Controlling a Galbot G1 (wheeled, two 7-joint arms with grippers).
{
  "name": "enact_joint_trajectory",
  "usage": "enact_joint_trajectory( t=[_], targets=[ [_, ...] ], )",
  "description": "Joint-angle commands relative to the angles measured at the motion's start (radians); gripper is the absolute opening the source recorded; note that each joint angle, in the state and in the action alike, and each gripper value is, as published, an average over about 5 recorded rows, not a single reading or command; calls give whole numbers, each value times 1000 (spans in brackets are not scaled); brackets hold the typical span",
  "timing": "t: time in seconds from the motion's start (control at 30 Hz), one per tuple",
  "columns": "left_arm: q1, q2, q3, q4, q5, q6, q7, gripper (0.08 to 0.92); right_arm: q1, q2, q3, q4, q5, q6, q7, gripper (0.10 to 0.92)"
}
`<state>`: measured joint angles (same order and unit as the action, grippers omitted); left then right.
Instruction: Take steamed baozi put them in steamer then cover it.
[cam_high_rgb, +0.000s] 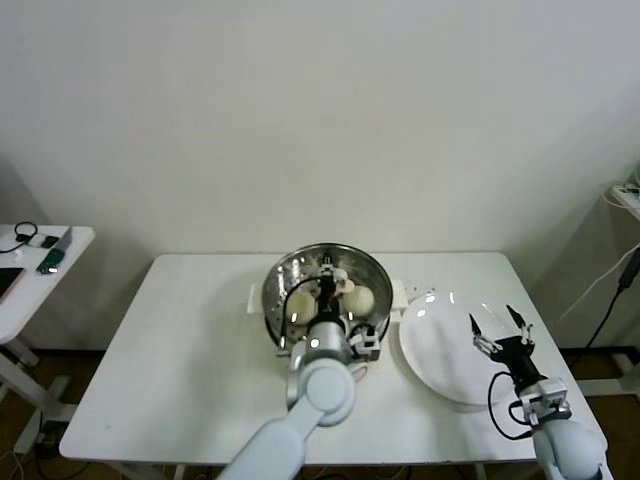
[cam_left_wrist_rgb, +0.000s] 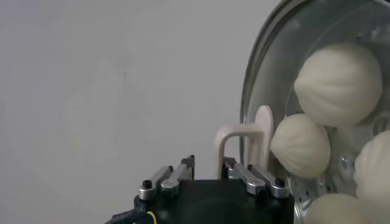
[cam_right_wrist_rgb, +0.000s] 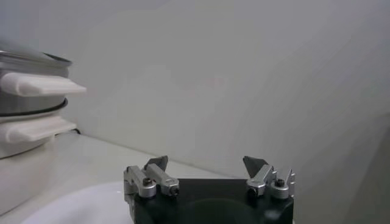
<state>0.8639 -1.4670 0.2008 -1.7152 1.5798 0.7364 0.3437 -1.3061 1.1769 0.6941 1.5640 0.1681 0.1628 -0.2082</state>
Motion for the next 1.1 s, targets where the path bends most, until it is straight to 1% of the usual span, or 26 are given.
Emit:
enact_joint_trajectory(
  t=[0.03,0.2,0.4,0.5,0.63,0.97,1.07,1.1],
  targets=[
    [2,3,4,-16,-12,49,-25,388,1,-2,3,-2,0,1,-3,823],
    [13,38,7,-60,-33,49,-16,553,4,-4,3,-5,1,0,-8,823],
    [33,110,-5,-141,-84,49,-7,725,8,-6,6,-6,9,-6,-22,823],
    [45,142,-12,-190,-111,49,-3,793,12,-6,8,-5,26,-15,-23,823],
    [69,172,-13,-246,-135,49,2,821,14,-12,6,-3,29,-22,-23,823],
    [154,243,-59,-403,-211,49,-2,823,16,-15,5,-6,20,-27,-27,823],
    [192,279,-87,-467,-262,49,-23,823,16,-16,5,-7,19,-28,-29,823],
    [204,294,-97,-483,-287,49,-44,823,16,-17,5,-9,18,-27,-30,823]
  ],
)
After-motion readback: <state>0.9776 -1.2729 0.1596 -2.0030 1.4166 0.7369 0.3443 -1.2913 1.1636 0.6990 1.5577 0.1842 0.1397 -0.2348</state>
